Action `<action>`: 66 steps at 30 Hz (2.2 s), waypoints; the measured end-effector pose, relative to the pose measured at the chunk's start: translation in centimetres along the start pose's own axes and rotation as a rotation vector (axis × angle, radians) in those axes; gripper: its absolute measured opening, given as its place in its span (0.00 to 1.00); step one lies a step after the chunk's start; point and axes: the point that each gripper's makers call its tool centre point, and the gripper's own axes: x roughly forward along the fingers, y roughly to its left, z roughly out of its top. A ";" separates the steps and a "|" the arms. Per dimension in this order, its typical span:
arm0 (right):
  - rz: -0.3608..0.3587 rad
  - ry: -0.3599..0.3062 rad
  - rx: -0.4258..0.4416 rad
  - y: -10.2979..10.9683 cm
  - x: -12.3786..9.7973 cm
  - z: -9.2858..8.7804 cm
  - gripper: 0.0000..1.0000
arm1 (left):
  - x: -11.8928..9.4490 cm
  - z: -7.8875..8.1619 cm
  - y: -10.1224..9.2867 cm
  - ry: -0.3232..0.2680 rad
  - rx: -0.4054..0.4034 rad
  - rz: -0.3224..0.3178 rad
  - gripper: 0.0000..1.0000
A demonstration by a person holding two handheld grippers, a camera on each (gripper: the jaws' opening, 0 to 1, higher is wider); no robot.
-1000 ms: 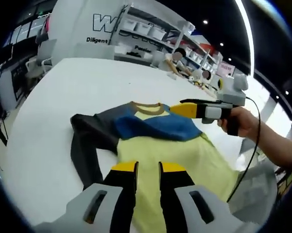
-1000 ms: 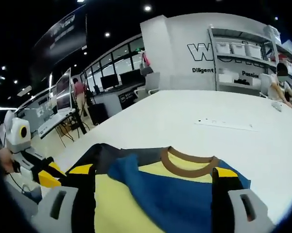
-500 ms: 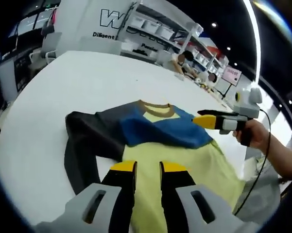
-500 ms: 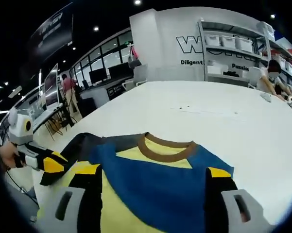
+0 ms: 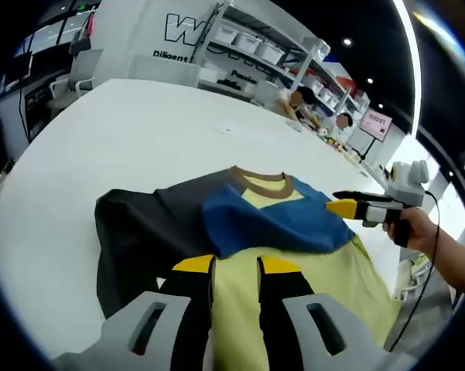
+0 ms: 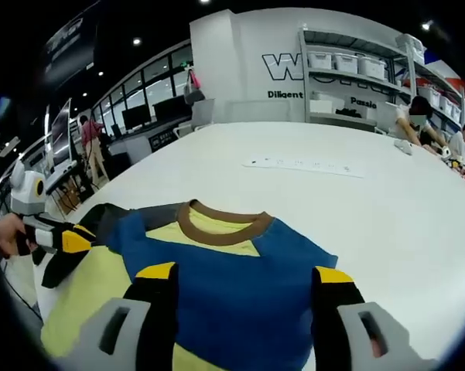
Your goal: Fold the garment on the visible template until the final outline fits inside the template.
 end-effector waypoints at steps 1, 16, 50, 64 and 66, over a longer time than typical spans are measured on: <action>0.001 0.002 -0.003 0.0 0.1 0.0 0.65 | 0.1 0.0 0.0 0.000 0.001 0.000 0.16; -0.076 0.070 -0.101 -4.1 1.8 -1.7 0.41 | 2.9 0.4 1.0 -0.018 -0.037 -0.007 0.15; -0.092 0.035 -0.130 -4.7 1.4 -0.4 0.00 | 2.2 0.6 1.5 -0.024 -0.133 -0.070 0.00; -0.103 0.083 -0.137 -5.4 1.9 -1.3 0.00 | 2.0 -0.5 1.3 0.026 -0.069 -0.031 0.00; -0.095 0.086 -0.133 -5.4 2.0 -1.4 0.00 | 1.9 -0.7 1.4 0.028 -0.070 -0.028 0.00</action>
